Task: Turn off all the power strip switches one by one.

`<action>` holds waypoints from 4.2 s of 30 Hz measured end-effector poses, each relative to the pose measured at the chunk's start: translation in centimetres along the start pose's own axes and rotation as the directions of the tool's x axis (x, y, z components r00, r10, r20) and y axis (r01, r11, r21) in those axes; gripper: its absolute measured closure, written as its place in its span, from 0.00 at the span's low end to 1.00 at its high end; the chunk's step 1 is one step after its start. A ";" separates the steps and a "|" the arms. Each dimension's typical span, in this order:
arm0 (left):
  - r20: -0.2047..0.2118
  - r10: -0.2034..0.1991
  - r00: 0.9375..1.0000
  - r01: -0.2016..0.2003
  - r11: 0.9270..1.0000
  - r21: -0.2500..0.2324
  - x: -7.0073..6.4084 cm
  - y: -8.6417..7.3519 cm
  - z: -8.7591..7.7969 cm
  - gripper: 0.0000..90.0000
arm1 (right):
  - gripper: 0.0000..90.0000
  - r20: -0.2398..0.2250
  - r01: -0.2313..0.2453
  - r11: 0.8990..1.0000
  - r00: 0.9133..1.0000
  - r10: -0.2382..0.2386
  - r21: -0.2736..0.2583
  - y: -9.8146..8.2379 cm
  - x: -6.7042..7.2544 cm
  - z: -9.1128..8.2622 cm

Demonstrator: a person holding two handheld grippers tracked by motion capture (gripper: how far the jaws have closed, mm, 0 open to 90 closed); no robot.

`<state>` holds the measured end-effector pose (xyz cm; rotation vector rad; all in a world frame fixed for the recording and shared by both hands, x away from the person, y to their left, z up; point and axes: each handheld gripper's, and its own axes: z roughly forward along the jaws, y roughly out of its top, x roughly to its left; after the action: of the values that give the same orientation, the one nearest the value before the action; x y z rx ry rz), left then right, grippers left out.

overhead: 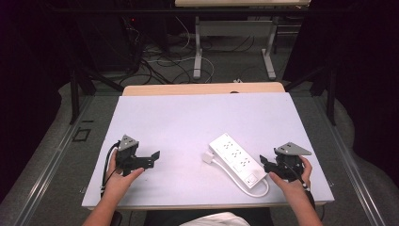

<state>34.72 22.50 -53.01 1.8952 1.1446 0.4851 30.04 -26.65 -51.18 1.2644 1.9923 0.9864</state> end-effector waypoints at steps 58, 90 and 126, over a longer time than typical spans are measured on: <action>-0.028 -0.019 0.999 0.019 1.000 0.020 0.2 0.0 0.1 0.05 | 1.00 -0.275 0.166 0.950 0.957 -0.091 0.264 -0.2 4.3 0.3; -0.034 -0.006 0.999 0.006 1.000 0.015 0.2 -0.1 0.2 0.05 | 1.00 -0.286 0.183 0.927 0.954 -0.087 0.328 0.1 4.7 0.7; -0.032 -0.018 0.999 0.018 1.000 0.009 0.2 -0.1 0.3 0.05 | 1.00 -0.276 0.170 0.951 0.956 -0.096 0.258 0.4 5.2 0.2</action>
<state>34.94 22.53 -53.29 1.8892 1.1860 0.5030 28.45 -21.72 -51.36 1.1679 2.4593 0.8630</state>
